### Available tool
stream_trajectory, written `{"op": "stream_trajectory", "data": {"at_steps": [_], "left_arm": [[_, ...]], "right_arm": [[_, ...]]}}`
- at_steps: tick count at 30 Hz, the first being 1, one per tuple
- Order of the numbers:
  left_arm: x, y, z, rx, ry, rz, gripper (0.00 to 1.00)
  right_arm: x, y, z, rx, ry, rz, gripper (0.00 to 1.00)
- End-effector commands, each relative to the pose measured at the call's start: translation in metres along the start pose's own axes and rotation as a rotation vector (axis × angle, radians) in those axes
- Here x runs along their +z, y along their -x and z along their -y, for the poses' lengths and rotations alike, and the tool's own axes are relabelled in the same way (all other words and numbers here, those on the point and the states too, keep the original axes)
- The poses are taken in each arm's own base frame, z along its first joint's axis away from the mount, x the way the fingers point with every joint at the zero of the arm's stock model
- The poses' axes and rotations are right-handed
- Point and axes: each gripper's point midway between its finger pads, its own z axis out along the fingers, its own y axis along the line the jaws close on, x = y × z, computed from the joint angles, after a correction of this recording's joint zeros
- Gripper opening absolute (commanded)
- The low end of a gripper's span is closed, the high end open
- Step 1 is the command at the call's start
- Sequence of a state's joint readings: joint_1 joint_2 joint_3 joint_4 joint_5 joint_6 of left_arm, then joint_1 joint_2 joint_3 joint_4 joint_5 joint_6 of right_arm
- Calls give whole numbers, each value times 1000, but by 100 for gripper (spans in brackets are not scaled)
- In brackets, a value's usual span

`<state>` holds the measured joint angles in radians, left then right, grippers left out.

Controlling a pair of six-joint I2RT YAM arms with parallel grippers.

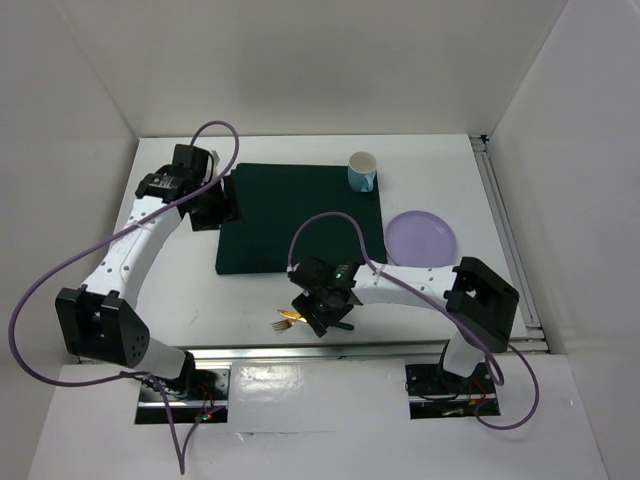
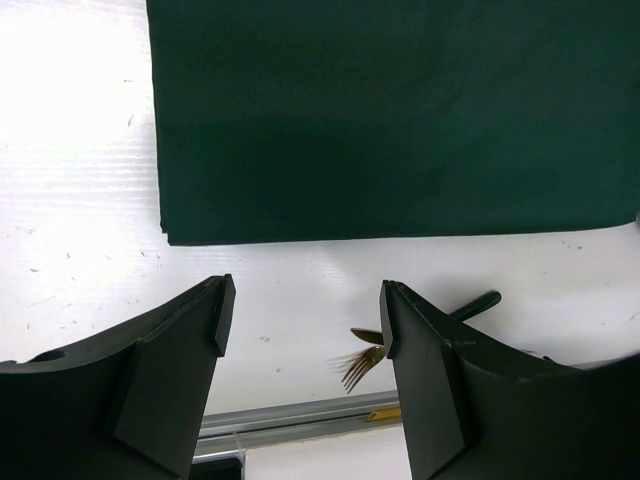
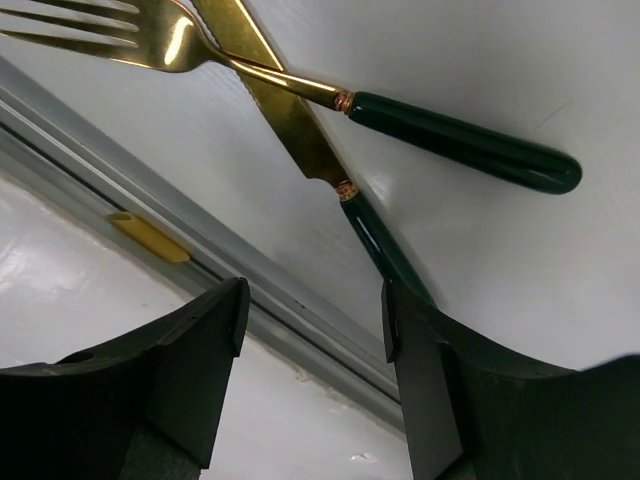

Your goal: Set the dinner table for one person

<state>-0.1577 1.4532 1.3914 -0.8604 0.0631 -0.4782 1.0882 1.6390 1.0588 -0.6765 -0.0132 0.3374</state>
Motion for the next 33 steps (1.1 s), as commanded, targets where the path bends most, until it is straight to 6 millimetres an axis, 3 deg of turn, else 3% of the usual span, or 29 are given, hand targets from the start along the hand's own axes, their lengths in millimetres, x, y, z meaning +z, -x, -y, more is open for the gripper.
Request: {"op": "stream_trajectory", "data": {"at_steps": [1,11,14,18,19,22,27,33], "left_arm": [[-16,9,2,-1,-10,67,77],[-7,5,2,-2,-12,43,77],[-4,5,2,-3,-8,35,77],[-6,8,3,-2,-12,43,77],[-6,8,3,-2,-12,43,77],[-8,10,4,-2,-15,52,77],[-5,10,4,-2,-12,43,77],[-7,13,5,8,-16,53,77]], "right_arm": [[-4,26,0,-63,-9,87,66],[29,9,26,-75,-144,34,61],[43,-1,25,-76,-128,7,53],[46,-4,24,-85,-118,-12,26],[45,0,22,-94,-114,-1,16],[41,5,24,-108,-127,4,1],[31,16,19,-167,-100,32,0],[-15,42,-5,-244,-2,72,0]]}}
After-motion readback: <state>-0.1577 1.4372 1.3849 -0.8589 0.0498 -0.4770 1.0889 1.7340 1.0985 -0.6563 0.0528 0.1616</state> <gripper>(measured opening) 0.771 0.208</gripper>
